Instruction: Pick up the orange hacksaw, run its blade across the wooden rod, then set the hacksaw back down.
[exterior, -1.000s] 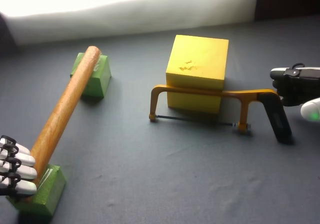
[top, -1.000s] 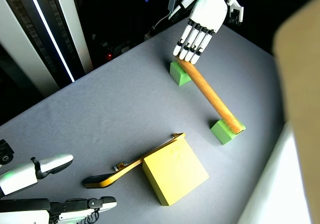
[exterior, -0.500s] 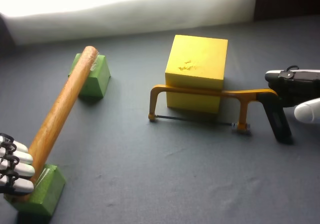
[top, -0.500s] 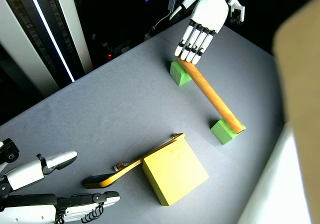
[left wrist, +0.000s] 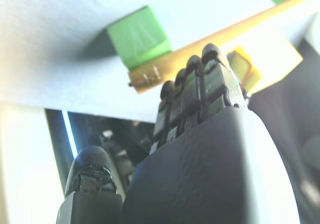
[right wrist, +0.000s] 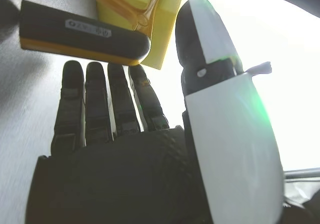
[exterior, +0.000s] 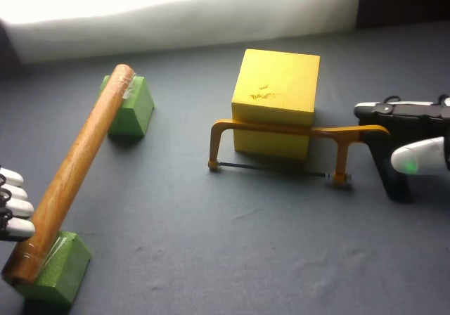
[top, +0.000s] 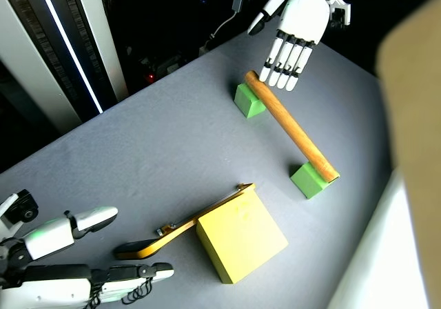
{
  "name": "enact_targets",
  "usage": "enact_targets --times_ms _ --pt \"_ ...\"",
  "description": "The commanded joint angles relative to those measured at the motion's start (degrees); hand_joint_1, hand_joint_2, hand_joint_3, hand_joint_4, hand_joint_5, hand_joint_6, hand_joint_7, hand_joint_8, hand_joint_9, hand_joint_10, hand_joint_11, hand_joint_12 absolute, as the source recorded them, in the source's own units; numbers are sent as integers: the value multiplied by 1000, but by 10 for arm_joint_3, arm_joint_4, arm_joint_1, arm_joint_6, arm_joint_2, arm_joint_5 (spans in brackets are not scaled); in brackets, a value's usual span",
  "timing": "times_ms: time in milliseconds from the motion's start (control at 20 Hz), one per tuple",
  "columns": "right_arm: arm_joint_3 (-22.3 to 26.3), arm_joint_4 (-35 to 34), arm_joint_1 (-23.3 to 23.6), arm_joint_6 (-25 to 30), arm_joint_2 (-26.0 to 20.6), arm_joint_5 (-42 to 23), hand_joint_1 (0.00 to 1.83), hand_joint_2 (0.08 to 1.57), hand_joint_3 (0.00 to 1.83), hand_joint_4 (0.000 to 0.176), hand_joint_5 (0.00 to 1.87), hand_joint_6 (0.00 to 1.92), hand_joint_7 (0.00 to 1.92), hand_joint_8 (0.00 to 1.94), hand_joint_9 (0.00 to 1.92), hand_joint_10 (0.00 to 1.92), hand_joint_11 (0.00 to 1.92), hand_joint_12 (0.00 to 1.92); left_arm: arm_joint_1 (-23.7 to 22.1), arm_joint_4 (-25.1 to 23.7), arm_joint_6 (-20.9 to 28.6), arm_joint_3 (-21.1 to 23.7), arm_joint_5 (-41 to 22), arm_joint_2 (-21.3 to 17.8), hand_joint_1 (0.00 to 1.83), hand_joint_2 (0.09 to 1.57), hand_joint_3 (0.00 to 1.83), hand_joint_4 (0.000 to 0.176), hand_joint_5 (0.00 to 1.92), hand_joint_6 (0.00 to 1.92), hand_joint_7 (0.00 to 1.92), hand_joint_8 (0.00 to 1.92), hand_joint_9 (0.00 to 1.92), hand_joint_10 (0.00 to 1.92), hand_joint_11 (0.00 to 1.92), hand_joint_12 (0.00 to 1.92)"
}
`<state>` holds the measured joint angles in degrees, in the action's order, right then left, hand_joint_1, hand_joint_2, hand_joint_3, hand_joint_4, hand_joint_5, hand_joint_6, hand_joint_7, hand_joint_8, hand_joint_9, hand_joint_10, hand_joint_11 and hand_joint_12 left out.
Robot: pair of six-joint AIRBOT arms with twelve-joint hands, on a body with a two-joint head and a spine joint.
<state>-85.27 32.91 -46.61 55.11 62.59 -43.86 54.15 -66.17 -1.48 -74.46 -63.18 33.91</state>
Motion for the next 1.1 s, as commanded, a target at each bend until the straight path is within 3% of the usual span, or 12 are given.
enact_targets --times_ms 0,150,300,400,550,1050 --pt "-2 -30 8 1 -1 -47 826 1134 4 0 61 1 69 4 97 7 0 486 -5 31 -1 1 -42 -8 0 1189 0 0 62 0 58 1 44 3 18 55" --pt "-2 -30 13 -3 4 -40 865 1138 1 0 43 1 35 1 68 0 0 374 -12 31 0 4 -63 -10 0 1187 0 0 57 2 45 2 30 1 0 34" --pt "-2 -30 14 -5 11 -36 875 1131 0 0 48 1 47 3 83 4 0 412 -20 31 1 3 -83 -6 0 1186 0 0 66 8 63 8 47 7 17 46" --pt "-2 -30 14 -10 15 -32 874 1134 0 0 40 3 37 3 68 3 0 374 -20 24 1 1 -84 -3 0 1186 0 0 69 5 63 5 40 3 8 32" --pt "-2 -30 15 -11 19 -27 874 1127 0 0 55 2 67 3 100 6 0 494 -16 1 1 -6 -84 3 0 1187 0 0 89 10 77 8 54 6 12 39" --pt "-11 -31 12 -14 22 -33 861 1131 0 0 46 3 47 3 67 1 0 361 -2 -9 1 -15 -70 13 1 1189 1 0 73 5 64 5 47 6 11 46"
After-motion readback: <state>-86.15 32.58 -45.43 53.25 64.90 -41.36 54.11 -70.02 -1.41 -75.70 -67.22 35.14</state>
